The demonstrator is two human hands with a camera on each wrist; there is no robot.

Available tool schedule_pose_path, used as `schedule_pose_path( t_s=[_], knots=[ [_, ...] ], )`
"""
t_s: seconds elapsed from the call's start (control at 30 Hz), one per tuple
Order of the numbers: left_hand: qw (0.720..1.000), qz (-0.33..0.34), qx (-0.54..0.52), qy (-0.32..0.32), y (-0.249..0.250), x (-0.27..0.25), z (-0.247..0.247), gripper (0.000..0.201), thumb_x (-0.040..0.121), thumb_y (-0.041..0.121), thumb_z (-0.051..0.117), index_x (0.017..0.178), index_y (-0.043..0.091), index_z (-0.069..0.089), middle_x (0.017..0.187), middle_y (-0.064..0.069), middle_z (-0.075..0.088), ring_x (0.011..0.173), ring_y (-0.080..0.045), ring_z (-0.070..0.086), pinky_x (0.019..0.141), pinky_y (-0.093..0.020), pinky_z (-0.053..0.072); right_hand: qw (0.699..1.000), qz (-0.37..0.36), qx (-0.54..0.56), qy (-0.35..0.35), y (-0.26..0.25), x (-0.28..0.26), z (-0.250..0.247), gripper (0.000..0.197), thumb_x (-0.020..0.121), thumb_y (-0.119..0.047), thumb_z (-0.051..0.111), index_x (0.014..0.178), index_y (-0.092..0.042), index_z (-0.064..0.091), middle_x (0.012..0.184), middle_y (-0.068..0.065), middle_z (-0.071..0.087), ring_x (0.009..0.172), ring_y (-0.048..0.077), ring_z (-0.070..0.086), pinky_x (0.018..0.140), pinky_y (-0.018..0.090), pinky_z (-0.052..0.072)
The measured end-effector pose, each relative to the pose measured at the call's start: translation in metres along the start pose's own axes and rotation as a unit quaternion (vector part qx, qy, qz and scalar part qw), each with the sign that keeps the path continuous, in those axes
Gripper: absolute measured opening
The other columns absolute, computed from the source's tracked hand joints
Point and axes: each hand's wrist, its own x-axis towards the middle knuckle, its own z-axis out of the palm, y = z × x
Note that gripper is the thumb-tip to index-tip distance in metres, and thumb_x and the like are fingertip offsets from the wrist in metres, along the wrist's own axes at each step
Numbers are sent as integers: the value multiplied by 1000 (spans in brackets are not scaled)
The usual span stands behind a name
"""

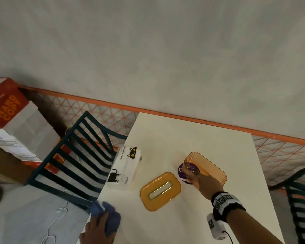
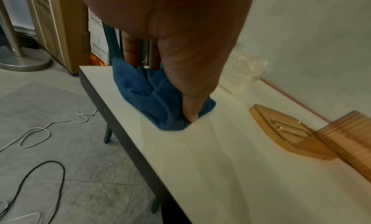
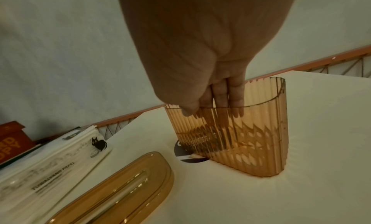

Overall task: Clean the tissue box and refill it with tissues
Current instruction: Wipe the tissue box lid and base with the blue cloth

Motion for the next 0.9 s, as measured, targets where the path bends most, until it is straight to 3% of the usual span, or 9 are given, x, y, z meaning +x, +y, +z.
schedule_pose_path(
  t_s=[0.2,0.3,0.4,0.47,0.57,0.63,0.7,0.8,0.9],
  knots=[
    [996,-50,-40,68,16,17,-7,83,80,53,54,158,42,26,165,1,30,148,-26,38,125,-39,25,999,48,9,-16,-3,7,-12,30,101,-27,49,126,-14,59,115,6,69,101,23,69,73,26,50],
    [979,14,-189,80,22,-6,-22,55,79,32,74,128,52,62,143,16,58,121,-18,66,103,-27,47,998,69,7,-7,4,5,-28,28,100,-21,44,122,-10,58,116,8,68,102,26,69,75,29,49],
    [928,-5,-354,115,46,-30,-31,26,95,27,72,121,22,72,83,19,76,67,0,68,60,-7,51,988,111,103,7,25,4,-40,25,95,-15,46,113,-14,64,110,6,70,94,25,70,73,30,55],
    [931,17,-361,51,80,-45,-47,16,97,25,71,101,11,75,84,-2,75,69,-7,65,77,-22,55,962,121,243,25,43,-2,-42,21,95,-13,47,96,-16,68,101,7,75,83,24,73,75,37,61],
    [900,179,-391,-69,153,-83,-67,33,92,33,66,100,2,75,83,-22,74,71,-13,75,79,-28,60,901,102,417,69,54,-35,-53,25,101,-13,45,91,-14,68,92,9,76,72,26,76,68,42,64],
    [876,328,-316,-156,210,-105,-65,60,99,48,58,129,-3,66,105,-12,80,92,-17,79,75,-30,64,852,88,511,77,50,-63,-60,25,106,-14,43,101,-11,67,95,7,77,73,28,77,63,39,62],
    [849,408,-275,-194,250,-119,-48,36,104,34,58,102,3,76,88,6,80,81,-14,77,73,-32,63,812,72,575,74,42,-88,-62,24,108,-17,41,108,-11,65,100,6,77,74,30,77,62,38,61],
    [887,420,-161,108,284,-134,-19,22,93,42,68,87,21,68,78,16,56,82,-5,58,76,-21,47,777,51,622,79,32,-115,-60,27,110,-16,36,110,-8,62,100,12,76,71,30,75,59,40,60],
    [842,509,-4,179,311,-142,16,29,93,48,57,114,30,64,105,13,53,100,-11,49,85,-28,47,781,24,618,92,30,-134,-50,26,107,-12,40,102,-3,64,102,19,74,88,34,72,78,52,59]
  ],
)
